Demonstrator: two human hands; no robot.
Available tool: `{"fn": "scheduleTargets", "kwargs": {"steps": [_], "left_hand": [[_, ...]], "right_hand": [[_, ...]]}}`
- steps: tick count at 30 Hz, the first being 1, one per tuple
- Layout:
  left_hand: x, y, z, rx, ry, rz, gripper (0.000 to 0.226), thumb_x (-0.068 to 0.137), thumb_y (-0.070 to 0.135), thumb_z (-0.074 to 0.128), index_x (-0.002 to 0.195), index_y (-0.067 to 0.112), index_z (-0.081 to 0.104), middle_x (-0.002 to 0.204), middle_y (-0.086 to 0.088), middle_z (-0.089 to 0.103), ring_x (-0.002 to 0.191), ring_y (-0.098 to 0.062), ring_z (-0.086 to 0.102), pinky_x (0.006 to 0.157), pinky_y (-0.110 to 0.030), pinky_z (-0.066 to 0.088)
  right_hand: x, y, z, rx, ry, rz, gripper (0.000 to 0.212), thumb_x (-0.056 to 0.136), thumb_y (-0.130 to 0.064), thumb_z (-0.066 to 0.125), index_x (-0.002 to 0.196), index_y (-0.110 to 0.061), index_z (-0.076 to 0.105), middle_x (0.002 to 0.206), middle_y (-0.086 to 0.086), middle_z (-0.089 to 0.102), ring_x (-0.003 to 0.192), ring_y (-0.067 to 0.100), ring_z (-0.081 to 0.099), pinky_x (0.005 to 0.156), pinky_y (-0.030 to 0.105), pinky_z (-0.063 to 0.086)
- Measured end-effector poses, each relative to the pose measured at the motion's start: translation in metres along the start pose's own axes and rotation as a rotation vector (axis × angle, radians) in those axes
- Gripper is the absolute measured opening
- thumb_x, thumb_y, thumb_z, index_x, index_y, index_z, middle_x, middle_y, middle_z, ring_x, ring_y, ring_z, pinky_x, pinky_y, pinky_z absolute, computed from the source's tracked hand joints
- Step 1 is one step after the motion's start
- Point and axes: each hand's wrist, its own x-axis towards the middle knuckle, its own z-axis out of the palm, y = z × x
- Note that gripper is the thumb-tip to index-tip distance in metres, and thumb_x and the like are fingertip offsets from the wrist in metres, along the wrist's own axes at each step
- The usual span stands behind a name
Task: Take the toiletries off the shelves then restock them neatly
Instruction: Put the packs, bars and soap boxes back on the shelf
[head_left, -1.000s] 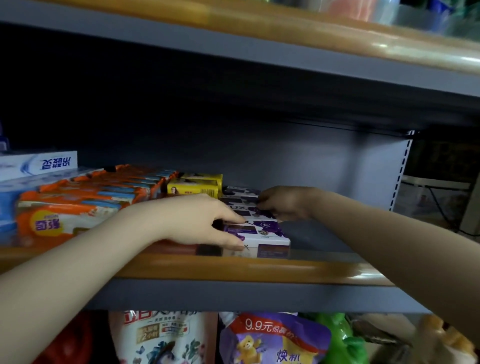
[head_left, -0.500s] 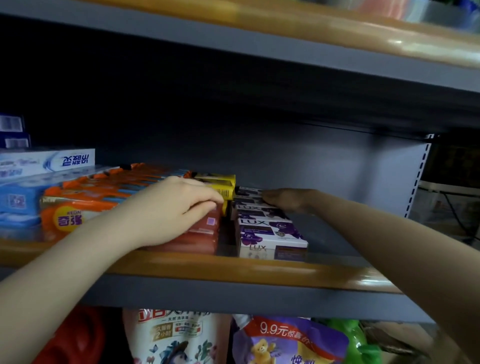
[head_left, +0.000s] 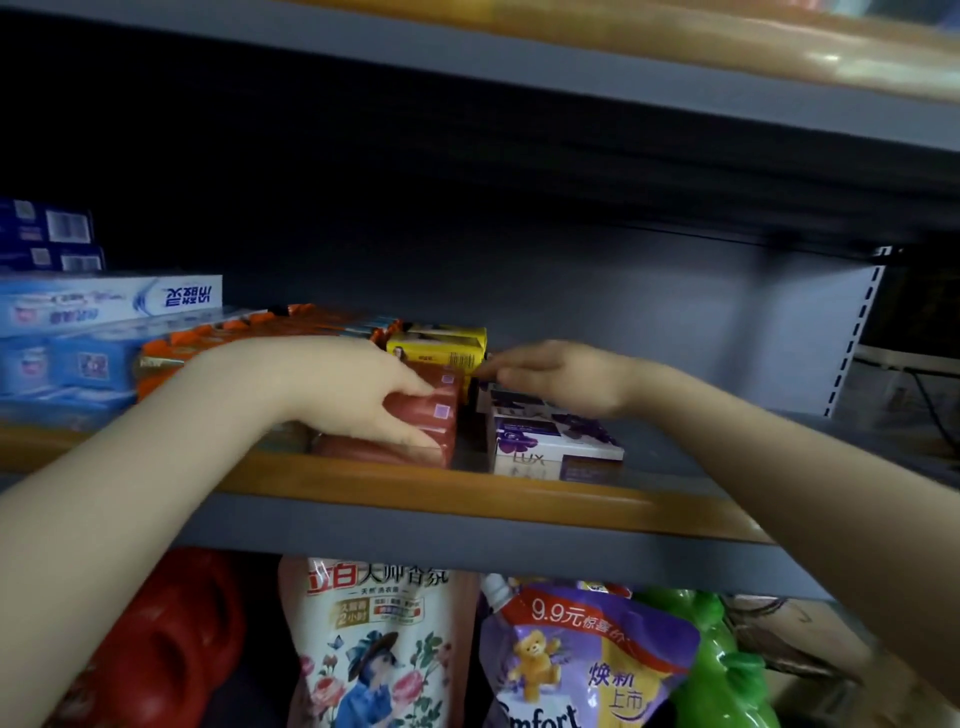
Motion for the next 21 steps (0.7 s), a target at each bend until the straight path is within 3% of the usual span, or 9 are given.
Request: {"fn": "scheduleTargets", "kwargs": {"steps": [3,5,8,11,15,18,21], "left_hand": [[-0.008,0.008,-0.009,-0.052,-0.063,-0.015,0.076,0.071,0.063,0.061,0.138,0.044,0.032,0.135,0.025,0.039,0.123,-0.003,0.043,0.103,-0.020,0.035],[-0.019,0.010,-0.015,-0.050,0.019,0.030,0.076,0.075,0.052,0.066,0.140,0.040,0.031,0.134,0.024,0.038,0.126,-0.002,0.039,0.102,-0.018,0.031],[-0.032,0.000,-0.014,-0.004,0.164,0.096,0.047,0.079,0.038,0.068,0.123,0.037,0.052,0.119,0.022,0.046,0.115,-0.003,0.045,0.101,-0.025,0.037],[-0.043,-0.007,-0.006,0.007,0.230,0.120,0.014,0.085,0.027,0.064,0.098,0.029,0.069,0.105,0.015,0.056,0.099,-0.003,0.052,0.093,-0.032,0.043],[-0.051,-0.009,0.003,0.046,0.250,0.125,0.025,0.091,0.022,0.056,0.113,0.023,0.067,0.114,0.011,0.064,0.106,-0.002,0.052,0.099,-0.026,0.040],[-0.049,-0.009,0.002,0.119,0.195,0.105,0.037,0.093,0.034,0.049,0.128,0.025,0.055,0.129,0.009,0.056,0.121,-0.005,0.044,0.105,-0.022,0.031],[-0.038,-0.004,-0.003,0.169,0.157,0.050,0.049,0.087,0.046,0.053,0.132,0.027,0.049,0.131,0.007,0.052,0.122,-0.011,0.044,0.104,-0.028,0.035]], "right_hand": [[-0.016,-0.012,0.012,-0.045,0.086,-0.134,0.031,0.099,-0.022,0.041,0.127,-0.023,0.055,0.129,-0.005,0.056,0.116,0.011,0.051,0.094,0.023,0.041],[-0.021,-0.019,0.016,-0.064,0.198,-0.226,0.028,0.097,-0.019,0.047,0.122,-0.022,0.060,0.122,-0.006,0.060,0.111,0.009,0.054,0.091,0.023,0.044],[-0.021,-0.034,0.017,-0.022,0.251,-0.400,0.024,0.093,-0.013,0.055,0.113,-0.019,0.067,0.112,-0.008,0.062,0.106,0.007,0.056,0.091,0.016,0.043],[-0.015,-0.049,0.023,-0.081,0.123,-0.469,0.024,0.093,-0.018,0.055,0.114,-0.017,0.068,0.116,-0.006,0.060,0.106,0.005,0.054,0.093,0.013,0.038],[-0.009,-0.054,0.024,-0.185,0.012,-0.374,0.030,0.096,-0.027,0.048,0.123,-0.022,0.062,0.127,-0.007,0.055,0.112,0.005,0.050,0.098,0.018,0.035],[-0.008,-0.053,0.020,-0.222,-0.002,-0.299,0.034,0.097,-0.032,0.045,0.128,-0.024,0.057,0.132,-0.009,0.052,0.120,0.006,0.047,0.102,0.020,0.033],[-0.004,-0.052,0.020,-0.300,0.017,-0.267,0.040,0.091,-0.039,0.054,0.128,-0.024,0.056,0.129,-0.005,0.053,0.116,0.011,0.048,0.100,0.025,0.037]]}}
